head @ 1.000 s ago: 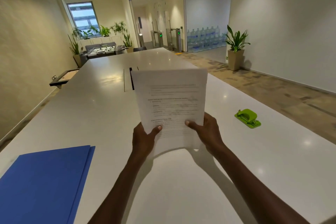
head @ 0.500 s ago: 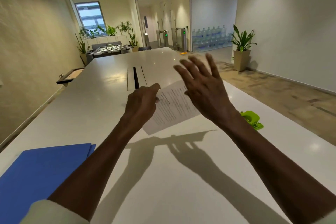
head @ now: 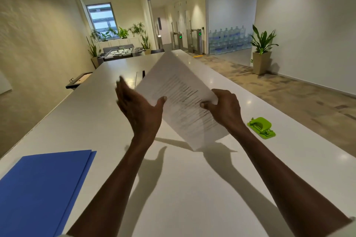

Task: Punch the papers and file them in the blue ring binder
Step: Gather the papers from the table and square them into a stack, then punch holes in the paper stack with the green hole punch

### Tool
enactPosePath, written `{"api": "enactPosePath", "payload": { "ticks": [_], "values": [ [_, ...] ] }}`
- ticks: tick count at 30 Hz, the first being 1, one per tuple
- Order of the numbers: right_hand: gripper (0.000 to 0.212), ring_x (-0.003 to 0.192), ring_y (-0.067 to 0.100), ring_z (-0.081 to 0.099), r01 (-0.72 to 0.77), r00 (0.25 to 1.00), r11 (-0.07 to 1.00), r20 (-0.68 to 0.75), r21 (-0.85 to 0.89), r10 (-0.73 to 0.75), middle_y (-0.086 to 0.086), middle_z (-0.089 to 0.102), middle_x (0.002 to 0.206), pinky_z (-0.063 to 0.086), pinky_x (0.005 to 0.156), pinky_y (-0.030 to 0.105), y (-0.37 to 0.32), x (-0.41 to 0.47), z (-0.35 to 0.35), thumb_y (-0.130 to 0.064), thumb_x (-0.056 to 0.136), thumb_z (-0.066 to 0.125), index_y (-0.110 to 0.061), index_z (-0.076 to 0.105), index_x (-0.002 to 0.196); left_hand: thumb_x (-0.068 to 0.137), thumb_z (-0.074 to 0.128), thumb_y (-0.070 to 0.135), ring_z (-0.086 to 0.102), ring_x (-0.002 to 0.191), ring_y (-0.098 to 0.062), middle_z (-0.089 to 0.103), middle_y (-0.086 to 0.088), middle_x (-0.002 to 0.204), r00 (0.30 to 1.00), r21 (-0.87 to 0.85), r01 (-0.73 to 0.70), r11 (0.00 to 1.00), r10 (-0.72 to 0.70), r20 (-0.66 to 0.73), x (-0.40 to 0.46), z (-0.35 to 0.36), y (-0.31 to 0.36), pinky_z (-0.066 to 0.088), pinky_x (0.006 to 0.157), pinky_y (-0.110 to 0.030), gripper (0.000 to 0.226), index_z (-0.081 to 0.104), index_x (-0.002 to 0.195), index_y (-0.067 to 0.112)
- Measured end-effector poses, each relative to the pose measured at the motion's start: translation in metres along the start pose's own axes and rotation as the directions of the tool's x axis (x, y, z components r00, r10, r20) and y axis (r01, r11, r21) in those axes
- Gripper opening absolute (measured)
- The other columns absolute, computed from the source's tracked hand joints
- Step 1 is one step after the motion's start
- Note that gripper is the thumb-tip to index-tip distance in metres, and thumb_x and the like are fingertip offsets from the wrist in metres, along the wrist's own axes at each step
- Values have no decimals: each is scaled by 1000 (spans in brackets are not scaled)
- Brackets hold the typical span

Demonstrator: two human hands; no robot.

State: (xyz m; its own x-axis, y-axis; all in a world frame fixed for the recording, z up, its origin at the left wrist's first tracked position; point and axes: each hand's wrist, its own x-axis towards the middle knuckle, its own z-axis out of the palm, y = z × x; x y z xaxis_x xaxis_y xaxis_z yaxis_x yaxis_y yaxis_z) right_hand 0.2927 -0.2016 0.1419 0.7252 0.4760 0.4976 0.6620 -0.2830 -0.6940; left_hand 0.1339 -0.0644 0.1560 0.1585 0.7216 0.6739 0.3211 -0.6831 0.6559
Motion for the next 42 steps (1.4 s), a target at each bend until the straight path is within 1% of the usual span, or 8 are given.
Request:
{"api": "enactPosePath", "payload": {
  "ticks": [2,4,7,11,18,31,37,42],
  "values": [
    [24,77,17,69,-90,995,959,53,270,79,-3,74,85,54,65,33,4,1,-2,-26,71,79,-16,73,92,64,87,42,20,147,-26,20,-11,159,932,-244,345,906,-300,206,-9,10,-6,20,120,-45,129,-2,153,13],
    [27,76,9,71,-160,986,847,117,507,117,-7,74,87,55,64,26,6,-1,-2,-18,72,80,-15,73,98,68,83,46,45,134,-24,43,-9,148,835,-378,519,766,-361,415,-15,19,-13,38,111,-41,113,14,151,13],
    [30,78,4,72,-165,986,764,127,624,110,-8,74,92,55,64,16,9,-1,0,-16,75,79,-13,72,104,83,72,39,68,105,-20,69,-1,118,886,-432,412,803,-242,396,-19,29,-14,57,86,-35,55,55,128,13],
    [32,83,8,72,-191,981,707,145,681,125,-2,75,96,54,66,16,26,2,5,-18,76,79,-8,71,106,93,61,32,67,95,-14,68,0,112,943,-417,288,862,-180,279,-28,36,-7,56,69,-15,36,57,124,12],
    [37,89,15,71,-356,932,746,270,563,241,2,75,100,57,82,36,87,-32,44,-20,73,82,-11,72,107,97,56,28,64,105,-20,65,-3,116,896,-344,374,861,-241,373,-85,63,-45,54,74,-20,33,53,125,11],
    [35,86,19,70,-386,919,769,285,510,272,4,73,102,58,75,31,97,-29,46,-17,75,80,-10,70,108,100,49,16,58,99,-16,61,-2,116,867,-249,413,876,-295,402,-75,68,-27,46,67,-9,28,49,126,9],
    [29,78,14,69,-462,846,816,448,348,288,-1,74,88,53,69,24,108,-2,12,-16,69,84,-10,73,95,99,50,20,70,92,-21,73,-1,104,676,-217,633,743,-395,622,-41,59,-28,56,85,-37,23,67,114,14],
    [45,88,24,72,-552,758,803,535,223,373,7,76,93,55,91,45,133,0,-4,-21,57,89,-4,72,95,98,52,6,74,82,-24,76,-8,101,550,-229,747,624,-389,739,-41,63,-30,59,68,-31,17,68,104,9]
  ]
}}
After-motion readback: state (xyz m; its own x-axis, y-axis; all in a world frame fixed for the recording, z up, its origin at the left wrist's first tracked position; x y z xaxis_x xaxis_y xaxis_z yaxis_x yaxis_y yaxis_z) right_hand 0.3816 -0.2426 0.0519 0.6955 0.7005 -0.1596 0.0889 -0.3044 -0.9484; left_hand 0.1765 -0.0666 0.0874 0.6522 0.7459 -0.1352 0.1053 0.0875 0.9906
